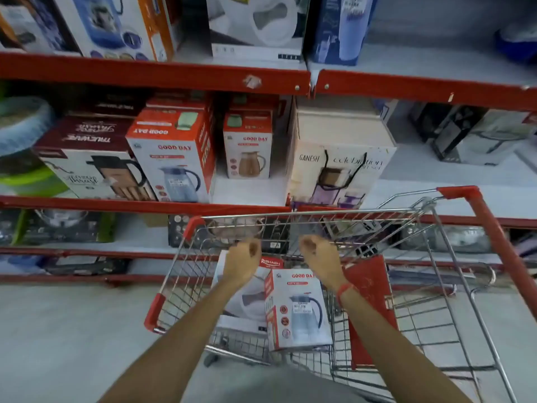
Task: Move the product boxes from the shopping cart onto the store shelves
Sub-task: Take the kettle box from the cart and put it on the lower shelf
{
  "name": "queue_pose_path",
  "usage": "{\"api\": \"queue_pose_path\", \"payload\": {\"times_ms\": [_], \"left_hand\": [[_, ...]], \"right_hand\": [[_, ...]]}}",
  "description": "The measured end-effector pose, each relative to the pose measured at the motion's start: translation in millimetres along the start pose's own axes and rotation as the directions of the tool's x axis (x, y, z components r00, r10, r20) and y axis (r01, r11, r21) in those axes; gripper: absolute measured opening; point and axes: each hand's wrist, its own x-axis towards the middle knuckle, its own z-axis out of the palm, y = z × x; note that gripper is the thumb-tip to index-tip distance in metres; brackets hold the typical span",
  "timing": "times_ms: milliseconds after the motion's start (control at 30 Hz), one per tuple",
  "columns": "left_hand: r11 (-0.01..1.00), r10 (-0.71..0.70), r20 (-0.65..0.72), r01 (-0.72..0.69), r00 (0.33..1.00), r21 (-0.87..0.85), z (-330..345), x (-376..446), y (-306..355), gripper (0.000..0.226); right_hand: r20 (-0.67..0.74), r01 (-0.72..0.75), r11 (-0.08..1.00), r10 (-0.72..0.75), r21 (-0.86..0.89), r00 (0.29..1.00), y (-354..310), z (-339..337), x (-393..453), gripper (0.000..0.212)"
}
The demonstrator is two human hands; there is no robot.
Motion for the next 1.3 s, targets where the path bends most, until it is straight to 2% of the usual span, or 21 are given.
{"api": "queue_pose_path", "payload": {"times_ms": [33,67,133,200,300,400,467,533,633,733,867,933,1033,1200,1300], "left_hand": [[0.989,-0.145,0.083,0.146,0.986,-0.012,14.3,-4.9,-11.1,0.023],[0.952,-0.285,0.163,0.299,0.945,-0.064,24.2,-8.4,-16.9,0.025],[0.820,-0.461,0.371,0.547,0.806,-0.168,49.0,-24.3,-31.2,0.021],[0.734,-0.463,0.531,0.643,0.710,-0.219,60.3,-37.5,-32.9,0.015],[0.660,-0.413,0.610,0.684,0.676,-0.311,70.5,-41.4,-33.0,0.017],[0.740,-0.470,0.525,0.641,0.710,-0.204,66.5,-34.0,-30.3,0.020],[0.806,-0.464,0.439,0.573,0.769,-0.152,53.0,-29.8,-32.8,0.025],[0.844,-0.398,0.369,0.493,0.840,-0.210,32.5,-28.8,-34.7,0.027],[0.886,-0.295,0.224,0.354,0.929,-0.299,-4.5,-32.1,-33.0,0.031],[0.942,-0.204,0.048,0.210,0.978,-0.262,-35.1,-28.0,-27.5,0.032],[0.965,-0.082,-0.154,0.039,0.985,-0.259,-65.5,-8.0,-12.4,0.035],[0.981,0.002,-0.260,-0.052,0.966,-0.186,-77.3,7.9,-5.7,0.036],[0.990,0.112,-0.378,-0.137,0.919,-0.039,-88.2,37.0,0.7,0.033],[0.988,0.134,-0.423,-0.152,0.896,-0.009,-94.5,85.9,15.3,0.029],[0.996,0.083,-0.378,-0.094,0.922,-0.011,-92.5,109.0,17.8,0.022]], "right_hand": [[0.074,-0.124,0.992,0.126,-0.027,0.989,18.1,8.8,-2.2,0.034],[0.140,-0.232,0.972,0.237,-0.047,0.961,29.6,13.5,-6.0,0.040],[0.275,-0.438,0.899,0.422,0.000,0.864,63.1,25.4,-18.2,0.036],[0.404,-0.547,0.834,0.477,0.072,0.781,81.1,32.7,-27.6,0.031],[0.465,-0.554,0.823,0.444,0.128,0.766,85.7,37.0,-31.2,0.034],[0.435,-0.548,0.812,0.428,0.200,0.792,76.6,35.0,-32.4,0.022],[0.374,-0.517,0.835,0.425,0.191,0.824,66.4,31.7,-30.5,0.022],[0.303,-0.456,0.881,0.404,0.125,0.863,50.2,25.9,-28.0,0.027],[0.248,-0.288,0.953,0.258,0.092,0.934,20.3,16.8,-22.0,0.028],[0.153,-0.091,0.993,0.078,0.077,0.985,-14.6,10.0,-14.1,0.031],[-0.013,0.131,0.983,-0.130,0.131,0.991,-53.2,4.0,1.3,0.036],[-0.088,0.202,0.968,-0.190,0.151,0.978,-68.6,2.5,12.8,0.037],[-0.235,0.304,0.949,-0.279,0.079,0.931,-84.2,3.4,39.2,0.036],[-0.306,0.332,0.943,-0.306,0.036,0.902,-95.7,16.0,90.2,0.033],[-0.304,0.302,0.953,-0.295,-0.023,0.906,-94.5,27.2,113.4,0.033]]}}
